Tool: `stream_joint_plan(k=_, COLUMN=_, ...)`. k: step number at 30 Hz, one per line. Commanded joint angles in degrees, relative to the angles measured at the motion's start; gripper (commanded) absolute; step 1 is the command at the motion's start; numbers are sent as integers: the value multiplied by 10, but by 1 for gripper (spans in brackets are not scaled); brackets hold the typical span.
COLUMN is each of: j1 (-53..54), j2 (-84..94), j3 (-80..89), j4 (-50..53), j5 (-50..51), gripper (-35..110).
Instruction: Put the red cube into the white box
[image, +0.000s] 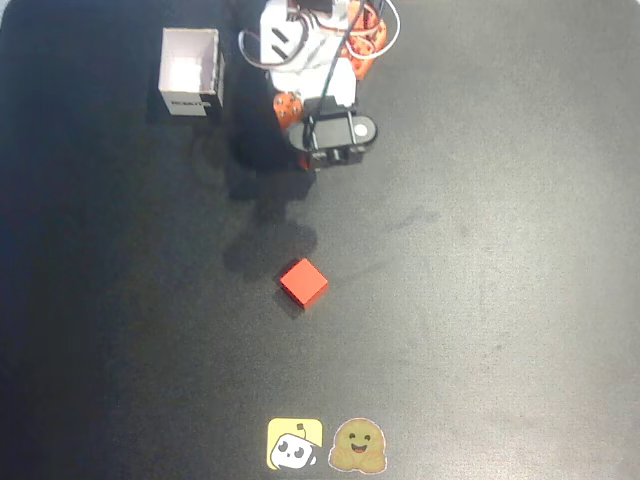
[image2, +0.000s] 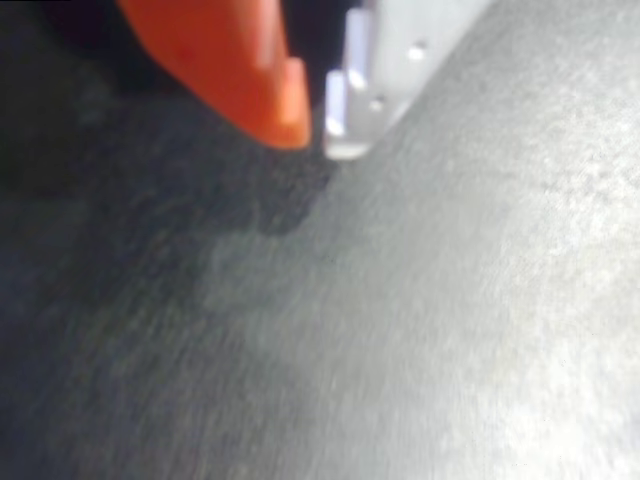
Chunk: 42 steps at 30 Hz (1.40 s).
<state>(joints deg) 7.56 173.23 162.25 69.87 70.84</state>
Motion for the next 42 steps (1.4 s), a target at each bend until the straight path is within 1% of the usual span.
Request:
stream_joint_plan(k=1, j1=3, j2=-161, j3=-115, j4=-36, j5=-19, gripper=0)
stream_joint_plan(k=3, j1=0, j2=-253, j3=-188, j4=-36, j5=-26, gripper=0)
stream_joint_plan(k=6, j1=-11, j2=-331, j3=-250, j4=-54, j5=-44, gripper=0)
stream_joint_plan(k=9, j1=-30, j2=-411, j3=-286, j4=-97, j5=-54, gripper=0)
stream_joint_plan(k=18, j1=-47, j2=-632, j3=-372, j4=-227, j5=-127, gripper=0)
stream_joint_plan(k=22, j1=-58, j2=-676, j3=-388, j4=-255, j5=-143, gripper=0)
stream_joint_plan(k=24, j1=-64, j2=-682, j3=-391, j4=-256, j5=-144, gripper=7)
stream_joint_plan(k=26, j1=-70, j2=-682, j3=-392, j4=-252, j5=-142, gripper=10)
stream_joint_plan(k=29, j1=-77, j2=-684, j3=-396, j4=-247, j5=-140, gripper=17)
stream_joint_plan(k=31, j1=-82, j2=-685, j3=-396, j4=-246, j5=-140, gripper=25)
stream_joint_plan(k=42, j1=-83, j2=-724, j3=-395, j4=-260, j5=-149, gripper=27)
